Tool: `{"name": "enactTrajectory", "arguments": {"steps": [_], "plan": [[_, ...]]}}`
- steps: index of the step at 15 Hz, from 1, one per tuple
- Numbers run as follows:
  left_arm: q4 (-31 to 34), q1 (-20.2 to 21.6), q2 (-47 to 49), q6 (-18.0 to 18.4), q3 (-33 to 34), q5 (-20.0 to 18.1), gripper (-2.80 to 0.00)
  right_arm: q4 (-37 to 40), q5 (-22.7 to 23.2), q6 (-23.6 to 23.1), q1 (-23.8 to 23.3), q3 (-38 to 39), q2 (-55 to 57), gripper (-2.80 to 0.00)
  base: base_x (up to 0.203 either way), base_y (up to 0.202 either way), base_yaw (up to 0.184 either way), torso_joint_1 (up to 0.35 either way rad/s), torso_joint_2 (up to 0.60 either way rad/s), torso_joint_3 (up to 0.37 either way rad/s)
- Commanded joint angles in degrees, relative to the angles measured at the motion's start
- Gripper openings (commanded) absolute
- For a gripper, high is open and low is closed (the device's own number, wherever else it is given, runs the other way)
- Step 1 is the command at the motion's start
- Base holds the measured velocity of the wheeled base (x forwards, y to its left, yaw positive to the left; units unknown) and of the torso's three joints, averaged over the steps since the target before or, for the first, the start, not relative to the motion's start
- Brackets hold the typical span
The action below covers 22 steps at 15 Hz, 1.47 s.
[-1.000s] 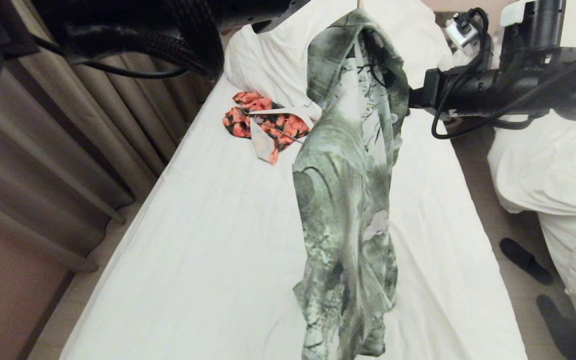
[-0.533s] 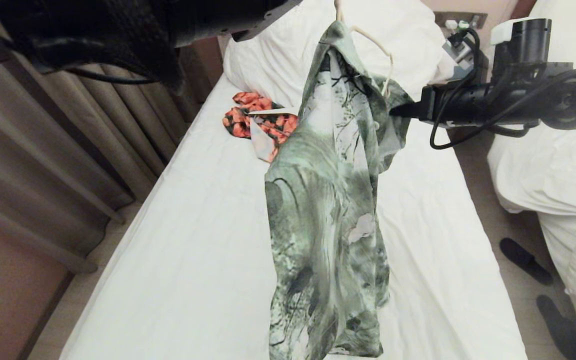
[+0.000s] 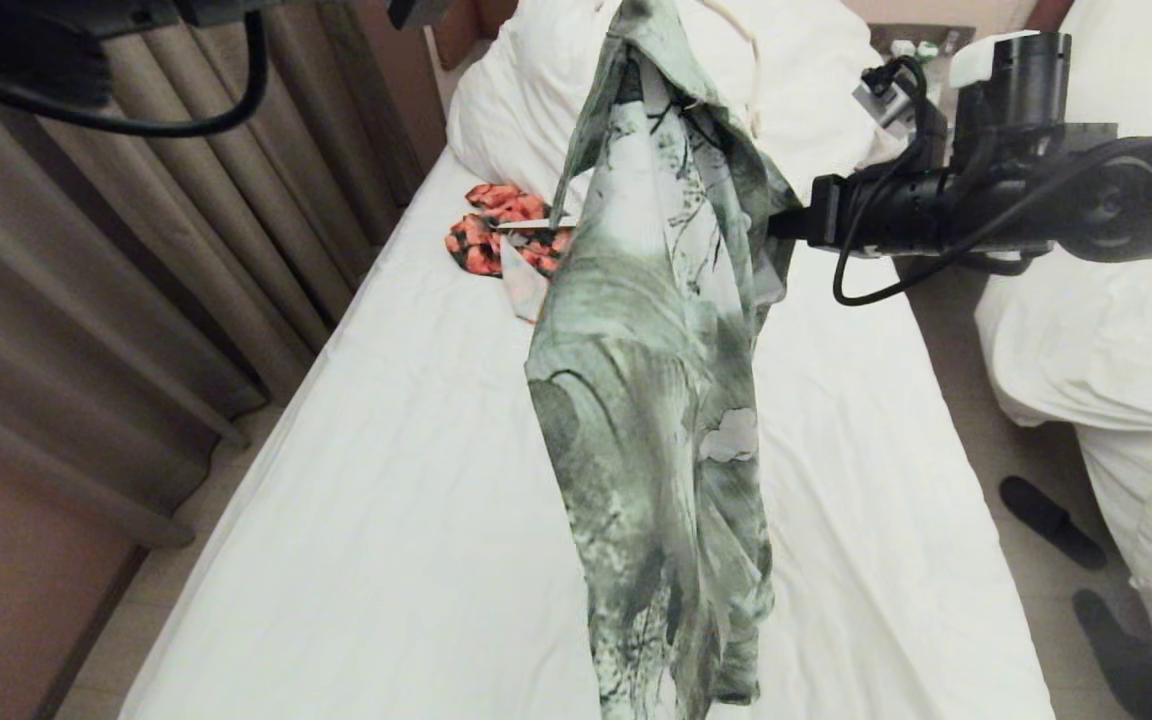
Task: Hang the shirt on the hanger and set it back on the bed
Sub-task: Take the clothes hanger out of the clothes
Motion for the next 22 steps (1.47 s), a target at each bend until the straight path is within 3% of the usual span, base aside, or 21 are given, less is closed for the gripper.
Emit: {"name": "enactTrajectory", "arguments": {"steps": [1,4,8,16,18,20,22], "plan": [[-0.4,0.1,-0.1,-0.1,-0.1,0.2,-2.8,0.7,0.1,0.1,0.9,0.2,-1.3,-2.8,0.0,0.0,0.0,0.0,0.0,0.0],[-1.7,1.2,2.6,-0.1,-1.5,0.3,-2.8,2.1,0.0,0.0,3.3,0.2,-2.2,-2.8,0.0,0.0,0.0,0.0,0.0,0.0],[-10.3,5.0,8.3,0.1,-2.1,1.5,-2.8,2.3,-1.4,0.0,7.4,2.0,-3.1,-2.8,0.0,0.0,0.0,0.0,0.0,0.0],[-14.8,16.4,18.8,1.9,-12.7,3.7,-2.8,2.0,-4.9,-2.5,7.6,6.8,-2.3,-2.8,0.0,0.0,0.0,0.0,0.0,0.0],[-17.1,19.0,22.4,5.2,-15.4,6.6,-2.8,2.2,-6.2,-4.2,7.6,6.9,-1.7,-2.8,0.0,0.0,0.0,0.0,0.0,0.0],[-22.1,20.5,23.8,6.7,-15.5,8.0,-2.8,2.1,-6.6,-4.5,7.7,7.0,-1.1,-2.8,0.0,0.0,0.0,0.0,0.0,0.0],[-22.3,20.5,23.4,6.4,-15.0,8.2,-2.8,2.0,-6.8,-4.7,7.7,7.0,-0.9,-2.8,0.0,0.0,0.0,0.0,0.0,0.0]]}}
